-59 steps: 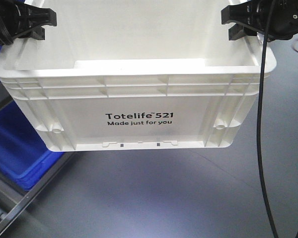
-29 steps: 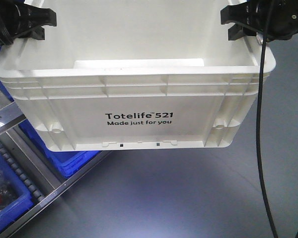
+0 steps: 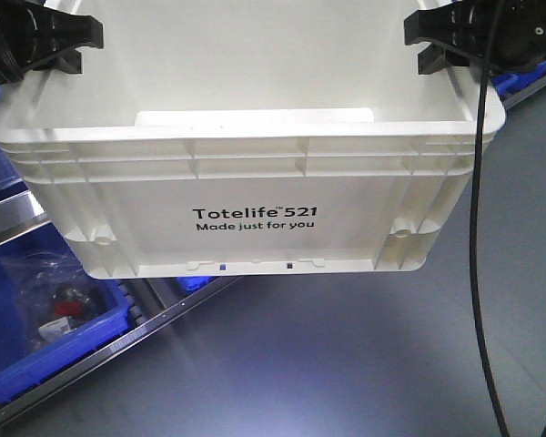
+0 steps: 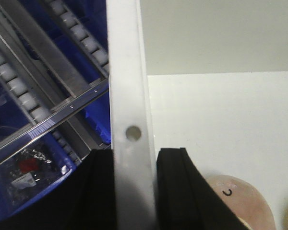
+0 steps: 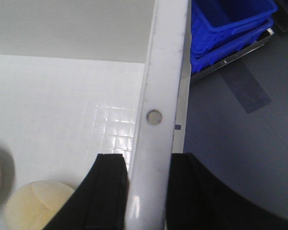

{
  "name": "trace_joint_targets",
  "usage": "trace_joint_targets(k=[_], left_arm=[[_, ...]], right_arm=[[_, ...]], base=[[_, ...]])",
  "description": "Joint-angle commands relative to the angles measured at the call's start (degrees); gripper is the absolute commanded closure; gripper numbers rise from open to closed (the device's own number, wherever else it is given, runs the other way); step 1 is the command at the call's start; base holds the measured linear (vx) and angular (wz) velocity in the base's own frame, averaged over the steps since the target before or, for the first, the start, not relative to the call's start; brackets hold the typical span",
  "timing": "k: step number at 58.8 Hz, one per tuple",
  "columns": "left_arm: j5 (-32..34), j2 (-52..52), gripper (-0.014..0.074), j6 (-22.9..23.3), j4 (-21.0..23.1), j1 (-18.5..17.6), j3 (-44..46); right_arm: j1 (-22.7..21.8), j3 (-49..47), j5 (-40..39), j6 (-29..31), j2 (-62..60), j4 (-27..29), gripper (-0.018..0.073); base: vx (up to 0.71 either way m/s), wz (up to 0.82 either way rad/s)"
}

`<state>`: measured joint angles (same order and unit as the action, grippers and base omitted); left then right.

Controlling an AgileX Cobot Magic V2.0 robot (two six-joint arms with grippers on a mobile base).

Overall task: Place moving items into box and shelve
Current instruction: 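Carry the tote with both grippers toward the rack of blue bins, then position the held tote above the roller shelf between blue bins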

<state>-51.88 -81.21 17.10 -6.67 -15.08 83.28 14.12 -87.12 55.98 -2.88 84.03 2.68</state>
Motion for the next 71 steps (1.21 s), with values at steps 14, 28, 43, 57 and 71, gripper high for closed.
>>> trace_joint_targets(k=[14, 28, 43, 57, 71], left_arm=[[7.44, 2.76, 0.0619, -0.03, -2.53, -0.03, 2.52], [7.44, 2.76, 0.0619, -0.03, -2.53, -0.03, 2.52], [7.44, 2.76, 0.0619, -0.03, -2.53, -0.03, 2.52], [7.44, 2.84, 0.0619, -0.03, -2.53, -0.03, 2.52], [7.44, 2.77, 0.0619, -0.03, -2.53, -0.03, 2.52]], right_arm=[[-0.29, -2.59, -6.86, 0.83, -3.18, 0.36, 0.0572], [-0.29, -2.59, -6.86, 0.83, -3.18, 0.36, 0.0572], [-0.29, -2.59, -6.86, 0.83, -3.18, 0.36, 0.0572], [-0.29, -2.59, -6.86, 0.83, -3.18, 0.36, 0.0572], [-0.29, -2.59, -6.86, 0.83, -3.18, 0.36, 0.0572]], base=[[-0.11, 0.44], [-0.1, 0.38], [-0.06, 0.26], [-0.01, 0.08], [0.02, -0.01]])
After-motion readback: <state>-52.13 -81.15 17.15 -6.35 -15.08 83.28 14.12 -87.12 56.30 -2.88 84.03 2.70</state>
